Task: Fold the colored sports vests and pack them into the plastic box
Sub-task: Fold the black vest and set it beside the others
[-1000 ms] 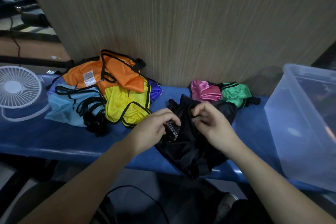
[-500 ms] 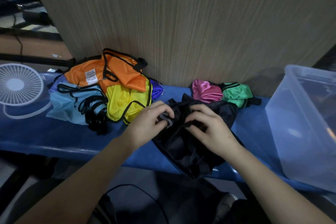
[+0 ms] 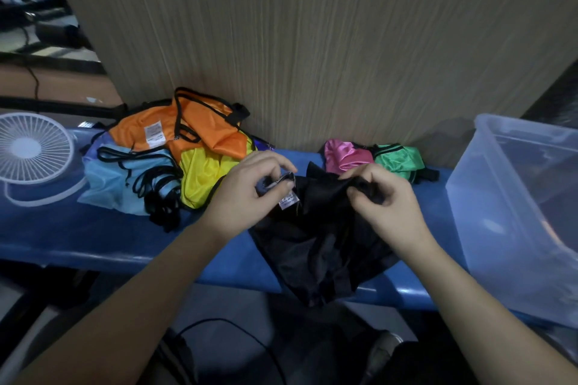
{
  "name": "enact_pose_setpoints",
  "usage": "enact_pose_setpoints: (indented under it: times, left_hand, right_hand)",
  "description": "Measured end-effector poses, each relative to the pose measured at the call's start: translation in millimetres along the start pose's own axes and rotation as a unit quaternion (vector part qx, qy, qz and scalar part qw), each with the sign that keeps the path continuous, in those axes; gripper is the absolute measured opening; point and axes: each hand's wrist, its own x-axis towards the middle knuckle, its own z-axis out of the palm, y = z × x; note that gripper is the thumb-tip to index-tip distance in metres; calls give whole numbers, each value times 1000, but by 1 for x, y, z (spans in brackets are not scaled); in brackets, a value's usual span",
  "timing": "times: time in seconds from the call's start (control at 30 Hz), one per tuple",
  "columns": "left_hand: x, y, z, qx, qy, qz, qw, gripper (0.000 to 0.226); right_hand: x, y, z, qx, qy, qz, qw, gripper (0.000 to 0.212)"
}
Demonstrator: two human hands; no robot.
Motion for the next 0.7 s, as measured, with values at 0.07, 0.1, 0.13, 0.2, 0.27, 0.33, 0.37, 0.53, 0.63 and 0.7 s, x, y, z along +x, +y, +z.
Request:
enact_pose_setpoints:
  times: [0.07, 0.1, 0.13, 0.2, 0.27, 0.33, 0.37, 0.53, 0.63, 0.7]
  left_hand:
    - [3, 12, -5, -25, 8, -25, 999, 25]
    - [6, 19, -8, -23, 12, -31, 999, 23]
    - [8, 26, -10, -18, 18, -31, 999, 21]
    - [13, 40, -16, -14, 28, -24, 999, 21]
    - [18, 56, -25, -14, 29, -19, 999, 18]
    - [22, 73, -34, -12, 35, -6, 999, 15]
    - [23, 81, -38, -8, 39, 1, 999, 14]
    - [31, 127, -60, 0, 70, 43, 997, 8]
    - [31, 158, -77, 6, 76, 79, 994, 9]
    - [29, 177, -88, 15, 84, 103, 991, 10]
  right_hand:
    - [2, -10, -4, 31, 28, 19, 999, 30]
    - [3, -16, -7, 39, 39, 20, 998, 30]
    - [3, -22, -8, 38, 47, 17, 998, 29]
    - [2, -33, -12, 0, 60, 3, 998, 24]
    - [1, -46, -17, -42, 74, -12, 996, 21]
    - [-1, -64, -22, -27, 81, -14, 996, 17]
    - [-1, -73, -25, -14, 84, -13, 996, 14]
    - [-6, -119, -39, 18, 135, -48, 989, 17]
    - [-13, -150, -49, 27, 155, -61, 986, 17]
    - [-18, -169, -57, 24, 155, -72, 985, 12]
